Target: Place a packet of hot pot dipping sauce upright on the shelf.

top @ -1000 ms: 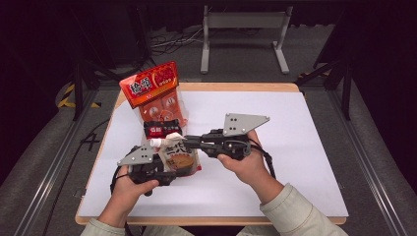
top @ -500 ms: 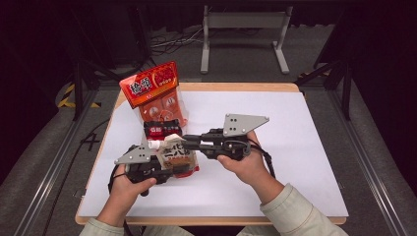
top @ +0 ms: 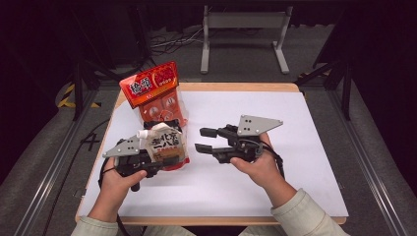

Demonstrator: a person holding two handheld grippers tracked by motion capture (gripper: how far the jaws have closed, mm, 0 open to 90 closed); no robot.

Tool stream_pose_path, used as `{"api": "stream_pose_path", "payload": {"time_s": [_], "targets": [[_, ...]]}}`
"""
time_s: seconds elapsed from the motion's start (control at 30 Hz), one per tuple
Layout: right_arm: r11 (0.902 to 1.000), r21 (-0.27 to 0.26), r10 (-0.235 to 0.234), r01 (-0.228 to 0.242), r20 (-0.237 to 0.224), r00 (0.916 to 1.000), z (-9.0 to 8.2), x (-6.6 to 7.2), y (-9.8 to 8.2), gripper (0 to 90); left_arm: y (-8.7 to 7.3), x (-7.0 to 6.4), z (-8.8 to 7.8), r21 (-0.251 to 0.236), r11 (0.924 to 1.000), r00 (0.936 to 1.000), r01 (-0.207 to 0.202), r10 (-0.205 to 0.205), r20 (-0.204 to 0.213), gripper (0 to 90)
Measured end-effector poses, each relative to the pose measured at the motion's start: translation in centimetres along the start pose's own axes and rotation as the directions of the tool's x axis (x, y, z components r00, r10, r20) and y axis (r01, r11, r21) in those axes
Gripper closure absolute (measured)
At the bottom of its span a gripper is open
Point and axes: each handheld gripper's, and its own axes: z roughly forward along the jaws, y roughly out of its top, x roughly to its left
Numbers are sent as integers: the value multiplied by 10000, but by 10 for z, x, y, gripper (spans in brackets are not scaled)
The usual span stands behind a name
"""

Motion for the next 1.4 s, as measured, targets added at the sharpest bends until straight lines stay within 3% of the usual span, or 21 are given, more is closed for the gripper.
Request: {"api": "stream_pose_path", "payload": {"time_s": [0.17,0.27,0.43,0.63,0.7,0.9,1.03,1.07,1.1,1.13,1.17,1.4], "targets": [[9993,206,296,-305,409,9987,-17,-7,-13,488,1,9,-9,-209,9996,9995,165,-170,-252,784],[9958,513,717,-761,831,9940,-30,-15,-26,475,2,13,-14,-167,9998,9989,126,-134,-455,785],[9932,677,839,-945,1461,9857,-47,-23,-37,448,2,17,-18,-188,9996,9974,200,-213,-682,785],[9788,1745,709,-1077,2048,9762,-66,-29,-53,372,1,24,-24,-144,9999,9971,95,-106,-752,784],[9775,1808,682,-1084,2153,9742,-68,-29,-54,357,1,26,-24,-188,9997,9970,145,-159,-754,784],[9759,1865,573,-1134,2821,9577,-80,-33,-63,324,0,33,-25,-118,9998,9958,171,-181,-899,784],[9762,1793,640,-1218,2983,9523,-86,-35,-65,324,0,36,-26,-68,9998,9945,199,-205,-1030,784],[9762,1773,667,-1247,3017,9511,-87,-35,-65,324,0,38,-27,-57,10000,9939,39,-45,-1101,783],[9764,1750,688,-1268,3048,9499,-89,-36,-66,324,-1,38,-27,-82,9998,9940,173,-181,-1080,783],[9765,1723,708,-1291,3094,9483,-90,-36,-66,324,-1,39,-27,-14,10000,9930,-5,3,-1185,782],[9759,1712,773,-1355,3094,9478,-91,-37,-66,325,-1,39,-26,11,9999,9926,107,-105,-1208,782],[9767,1539,971,-1493,3035,9479,-93,-38,-68,322,-3,46,-23,245,9996,9916,-163,193,-1276,781]]}}
